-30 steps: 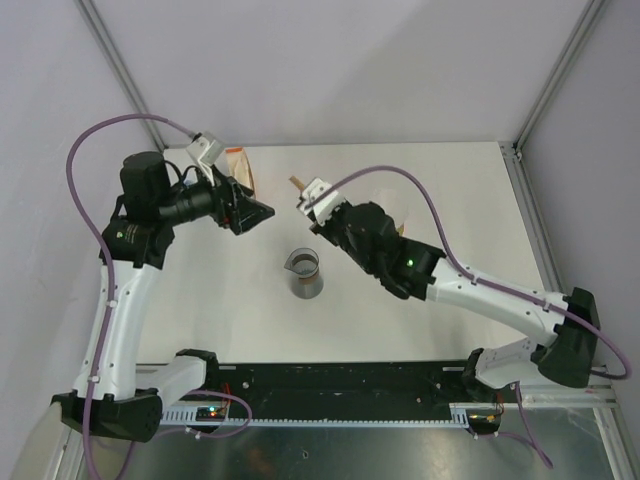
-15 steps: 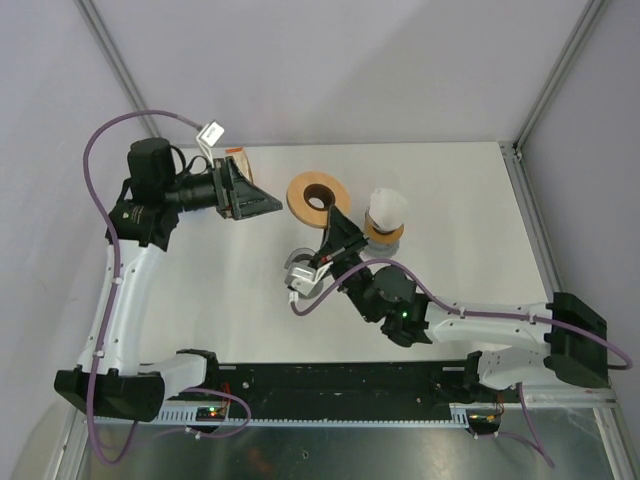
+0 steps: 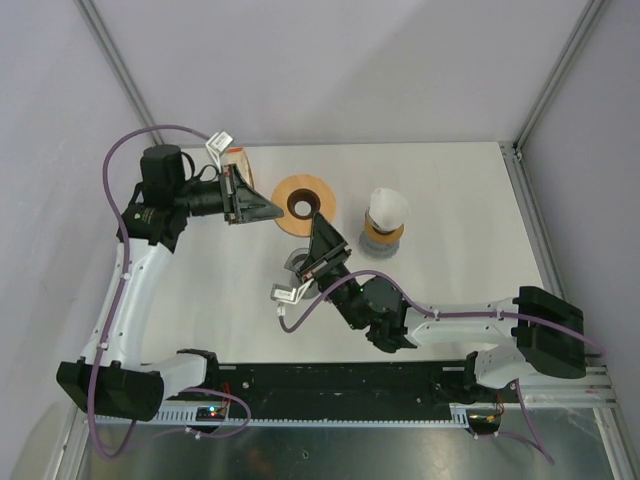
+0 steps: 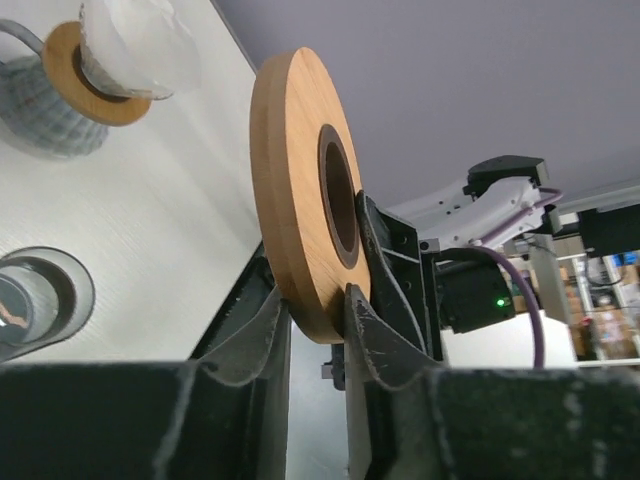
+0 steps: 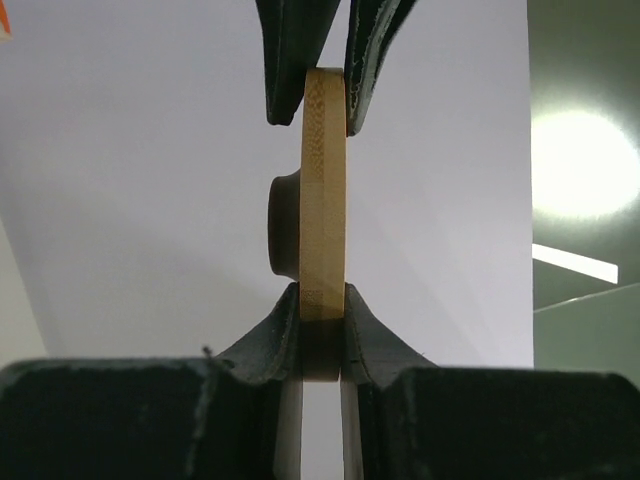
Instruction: Place the coffee filter in the dripper
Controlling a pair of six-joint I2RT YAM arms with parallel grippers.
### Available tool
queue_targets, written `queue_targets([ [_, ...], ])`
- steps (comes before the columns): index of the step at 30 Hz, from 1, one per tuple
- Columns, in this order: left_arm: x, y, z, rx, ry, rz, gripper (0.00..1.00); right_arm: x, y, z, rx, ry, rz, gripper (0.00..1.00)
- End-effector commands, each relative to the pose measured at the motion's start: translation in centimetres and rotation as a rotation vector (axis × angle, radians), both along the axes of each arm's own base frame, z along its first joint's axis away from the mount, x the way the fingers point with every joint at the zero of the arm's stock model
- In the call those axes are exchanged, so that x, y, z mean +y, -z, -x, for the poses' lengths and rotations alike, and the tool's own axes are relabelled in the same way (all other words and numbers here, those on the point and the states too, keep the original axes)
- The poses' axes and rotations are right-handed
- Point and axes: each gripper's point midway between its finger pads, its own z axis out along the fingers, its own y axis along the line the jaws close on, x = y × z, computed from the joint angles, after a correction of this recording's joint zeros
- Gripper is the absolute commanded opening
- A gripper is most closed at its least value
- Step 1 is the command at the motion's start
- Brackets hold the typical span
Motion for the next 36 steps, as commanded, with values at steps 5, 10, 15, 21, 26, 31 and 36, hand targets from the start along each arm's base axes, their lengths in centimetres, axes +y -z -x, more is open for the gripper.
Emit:
queue_targets([
  [5, -0.5, 0.7, 0.4, 0.029, 0.051, 0.031, 0.01, -0.7, -3.7, 1.5, -0.051, -0.048, -0.164, 0.0],
  [10, -0.1, 1.7, 0.1, 0.05, 0.048, 0.039, 0.0, -1.3, -3.0, 1.1, 0.085, -0.074, -0.271, 0.31],
  [15, 0.4, 2.5, -0.8, 0.036, 0.039, 0.032, 0.0, -1.1, -1.5, 1.8, 0.26, -0.149, -0.332, 0.79],
  [21, 1.1, 4.2, -1.7, 0.044, 0.017, 0.019, 0.0, -0.2, 1.0, 3.9, 0.608, -0.319, -0.391, 0.99],
  [26, 1.4, 5.2, -1.6, -0.028, 0.027, -0.005, 0.0, 0.0, -0.8, 5.8, 1.151, -0.636, -0.596, 0.99],
  [31, 1.4, 5.4, -0.1, -0.1, 0.07, -0.003, 0.0, -2.6, -3.1, 3.8, 1.484, -0.742, -0.842, 0.99],
  [36, 1.2, 5.2, 1.5, -0.138, 0.122, 0.019, 0.0, -3.0, -1.1, 1.7, 1.75, -0.717, -0.928, 0.94],
])
